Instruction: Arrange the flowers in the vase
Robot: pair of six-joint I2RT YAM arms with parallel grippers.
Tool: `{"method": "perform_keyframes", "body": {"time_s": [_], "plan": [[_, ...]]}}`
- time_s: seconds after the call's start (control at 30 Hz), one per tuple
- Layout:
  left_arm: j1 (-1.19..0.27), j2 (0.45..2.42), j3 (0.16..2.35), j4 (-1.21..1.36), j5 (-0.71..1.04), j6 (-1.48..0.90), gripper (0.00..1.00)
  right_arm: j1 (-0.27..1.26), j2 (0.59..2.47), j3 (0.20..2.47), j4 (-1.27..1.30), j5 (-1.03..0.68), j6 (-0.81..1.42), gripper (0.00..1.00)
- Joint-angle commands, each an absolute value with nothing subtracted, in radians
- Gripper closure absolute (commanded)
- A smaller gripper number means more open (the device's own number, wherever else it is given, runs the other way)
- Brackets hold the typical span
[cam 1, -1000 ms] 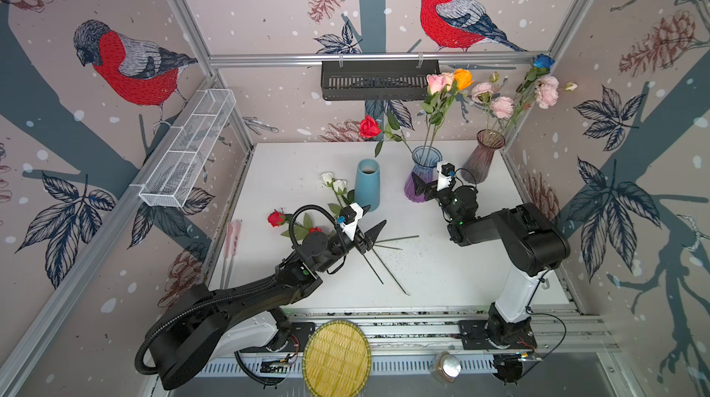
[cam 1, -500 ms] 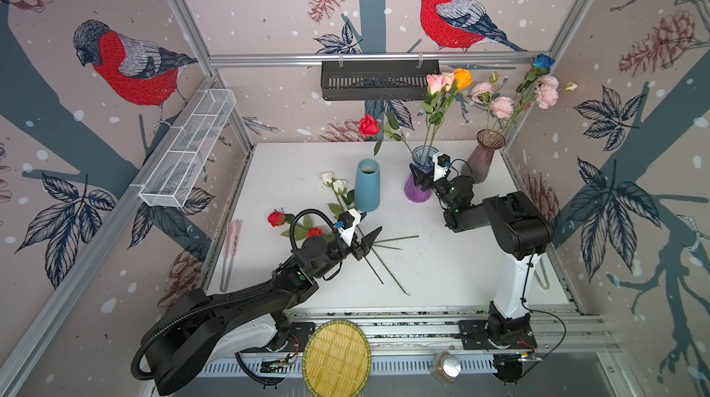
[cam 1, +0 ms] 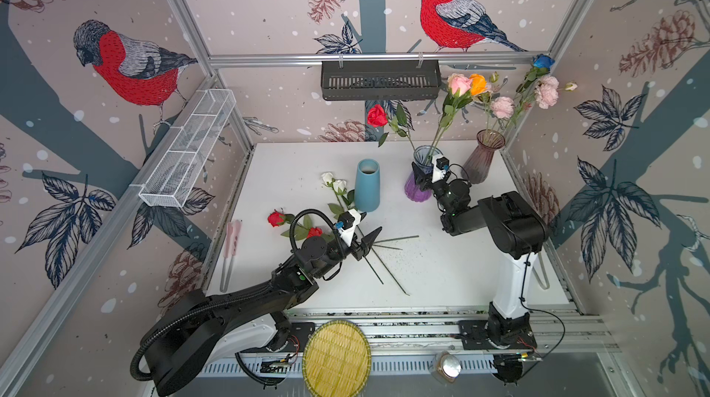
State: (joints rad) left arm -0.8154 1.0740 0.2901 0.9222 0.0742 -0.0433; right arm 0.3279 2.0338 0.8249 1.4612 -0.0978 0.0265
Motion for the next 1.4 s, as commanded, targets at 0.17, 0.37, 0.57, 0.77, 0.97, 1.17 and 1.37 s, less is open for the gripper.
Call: {"method": "perform_keyframes", "body": {"time_s": [0.17,0.37,0.57,0.77,0.97,1.17,1.37], "plan": [[-0.816,1.066,0.299,0.928,0.067,-0.029,0.36,0.392,2.073,0.975,1.313,0.375,-0.135,0.96],[-0.816,1.061,0.299,0.925,0.067,-0.028,0.36,0.386,2.129,1.042,1.316,0.423,-0.104,0.97],[-0.816,1.058,0.299,0.921,0.065,-0.026,0.36,0.373,2.177,1.120,1.260,0.440,-0.098,0.97],[-0.816,1.061,0.299,0.920,0.062,-0.025,0.36,0.362,2.188,1.142,1.243,0.418,-0.107,0.97],[-0.816,1.067,0.302,0.920,0.061,-0.023,0.36,0.354,2.184,1.125,1.241,0.382,-0.112,0.88],[-0.816,1.073,0.302,0.922,0.060,-0.022,0.36,0.356,2.180,1.111,1.250,0.375,-0.117,0.51],[-0.816,1.077,0.303,0.922,0.055,-0.020,0.36,0.356,2.167,1.098,1.252,0.347,-0.124,0.02]]}}
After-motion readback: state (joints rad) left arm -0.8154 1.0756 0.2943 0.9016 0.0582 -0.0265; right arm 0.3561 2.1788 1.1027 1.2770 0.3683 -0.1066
